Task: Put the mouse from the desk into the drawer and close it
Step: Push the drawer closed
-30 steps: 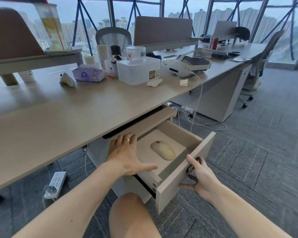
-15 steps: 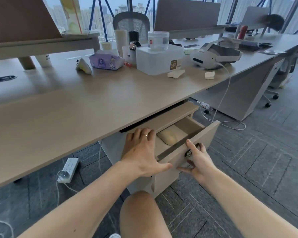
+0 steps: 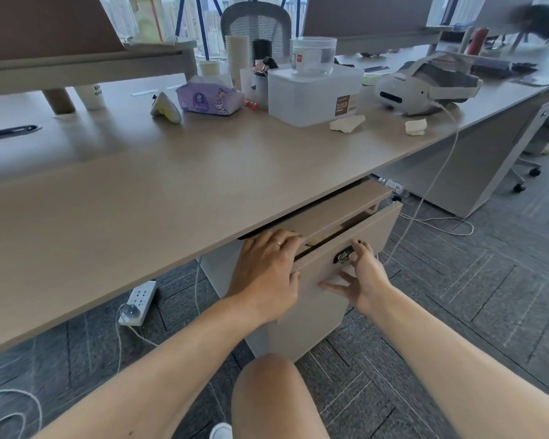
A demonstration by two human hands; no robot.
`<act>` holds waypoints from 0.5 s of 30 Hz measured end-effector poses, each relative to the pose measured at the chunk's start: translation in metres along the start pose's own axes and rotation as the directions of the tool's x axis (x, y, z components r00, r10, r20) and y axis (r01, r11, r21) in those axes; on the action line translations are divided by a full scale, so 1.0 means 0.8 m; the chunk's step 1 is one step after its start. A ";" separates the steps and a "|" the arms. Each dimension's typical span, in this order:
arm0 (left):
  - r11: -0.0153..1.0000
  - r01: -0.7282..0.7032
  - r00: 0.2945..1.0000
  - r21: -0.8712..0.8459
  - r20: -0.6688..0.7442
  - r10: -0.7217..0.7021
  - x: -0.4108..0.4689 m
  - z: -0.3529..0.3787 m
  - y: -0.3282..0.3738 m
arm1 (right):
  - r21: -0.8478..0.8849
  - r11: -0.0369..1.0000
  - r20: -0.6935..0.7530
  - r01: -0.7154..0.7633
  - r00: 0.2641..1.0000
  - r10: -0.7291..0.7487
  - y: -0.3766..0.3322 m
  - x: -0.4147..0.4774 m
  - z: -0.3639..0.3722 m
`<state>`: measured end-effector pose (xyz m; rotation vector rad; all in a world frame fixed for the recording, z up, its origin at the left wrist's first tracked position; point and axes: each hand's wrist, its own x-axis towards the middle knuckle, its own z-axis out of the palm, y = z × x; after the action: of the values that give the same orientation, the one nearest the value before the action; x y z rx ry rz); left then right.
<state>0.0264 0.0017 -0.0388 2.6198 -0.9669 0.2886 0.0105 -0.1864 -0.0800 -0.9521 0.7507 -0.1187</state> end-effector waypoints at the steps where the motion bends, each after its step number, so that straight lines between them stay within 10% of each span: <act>1: 1.000 0.000 1.000 -0.006 -0.004 0.000 0.000 0.000 -0.002 | 0.022 1.000 0.008 -0.001 1.000 0.001 0.001 0.001 0.003; 15: 0.999 -0.010 0.995 -0.034 -0.103 0.006 0.003 0.013 -0.012 | -0.015 1.000 0.016 -0.011 1.000 0.011 -0.001 0.014 0.036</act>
<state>0.0351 0.0033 -0.0497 2.5437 -0.9395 0.4009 0.0375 -0.1712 -0.0754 -0.9614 0.7427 -0.0958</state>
